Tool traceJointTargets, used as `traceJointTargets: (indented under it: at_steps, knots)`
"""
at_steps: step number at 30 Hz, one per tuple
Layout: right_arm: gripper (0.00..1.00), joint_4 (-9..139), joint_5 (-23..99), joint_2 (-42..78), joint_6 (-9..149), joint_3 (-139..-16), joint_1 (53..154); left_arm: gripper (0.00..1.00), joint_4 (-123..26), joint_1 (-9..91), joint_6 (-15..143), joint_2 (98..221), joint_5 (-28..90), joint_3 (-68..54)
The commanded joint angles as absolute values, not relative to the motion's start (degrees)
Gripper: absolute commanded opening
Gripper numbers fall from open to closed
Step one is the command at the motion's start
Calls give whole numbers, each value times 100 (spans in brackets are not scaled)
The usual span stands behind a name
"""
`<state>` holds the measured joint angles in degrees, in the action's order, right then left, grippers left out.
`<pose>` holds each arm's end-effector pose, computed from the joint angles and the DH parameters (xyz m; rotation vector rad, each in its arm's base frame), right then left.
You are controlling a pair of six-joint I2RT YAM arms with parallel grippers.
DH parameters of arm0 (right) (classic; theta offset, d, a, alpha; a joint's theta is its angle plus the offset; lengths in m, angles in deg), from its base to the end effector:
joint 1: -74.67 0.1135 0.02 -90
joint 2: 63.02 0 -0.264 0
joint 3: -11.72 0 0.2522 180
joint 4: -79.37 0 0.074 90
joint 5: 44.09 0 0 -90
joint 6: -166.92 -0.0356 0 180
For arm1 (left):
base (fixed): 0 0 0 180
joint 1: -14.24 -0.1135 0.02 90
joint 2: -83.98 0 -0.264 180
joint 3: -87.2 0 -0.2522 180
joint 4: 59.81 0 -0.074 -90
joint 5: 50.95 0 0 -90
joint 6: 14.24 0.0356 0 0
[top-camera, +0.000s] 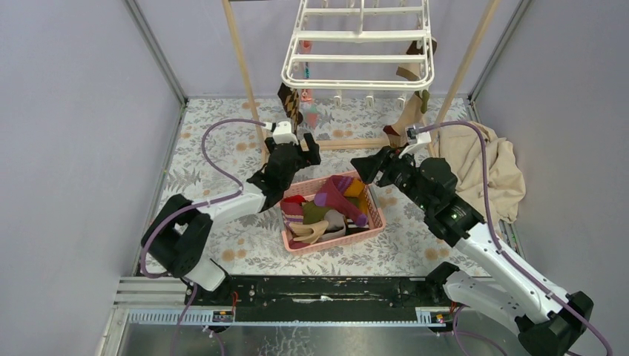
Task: Remove the socks clipped to the hanger
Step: Place the sock in the bin, then remove the sock from the hanger.
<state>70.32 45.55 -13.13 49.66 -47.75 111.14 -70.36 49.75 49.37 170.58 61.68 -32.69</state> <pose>0.1673 0.1239 0.3584 -0.1360 1.6245 0.8730 0.2789 -0.1822 0.2352 -0.1295 1.8406 -0.3948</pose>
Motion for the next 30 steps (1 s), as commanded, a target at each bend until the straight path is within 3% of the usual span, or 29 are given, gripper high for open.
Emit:
traceJointTargets:
  at_steps: [1,2,5,8,11,30]
  knots:
    - [68,6948,4490,-1632,4999,-4728,11072,94,-7893,4989,5336,17412,7046,-2723]
    - [68,6909,4508,-1680,5006,-4708,11075,88,-7901,4992,5430,17447,7097,-2654]
    - [68,6820,4537,-1817,5021,-4650,11074,55,-7828,4981,5571,17391,7116,-2564]
    - [68,6820,4524,-1863,5013,-4605,11074,41,-7635,4980,5616,17212,7109,-2567]
    - [68,6874,4451,-1847,4975,-4575,11073,0,-7400,4983,5569,16910,6998,-2677]
    - [63,6765,3701,-1619,4989,-4663,11076,0,-5000,5003,5197,14384,6091,-3090]
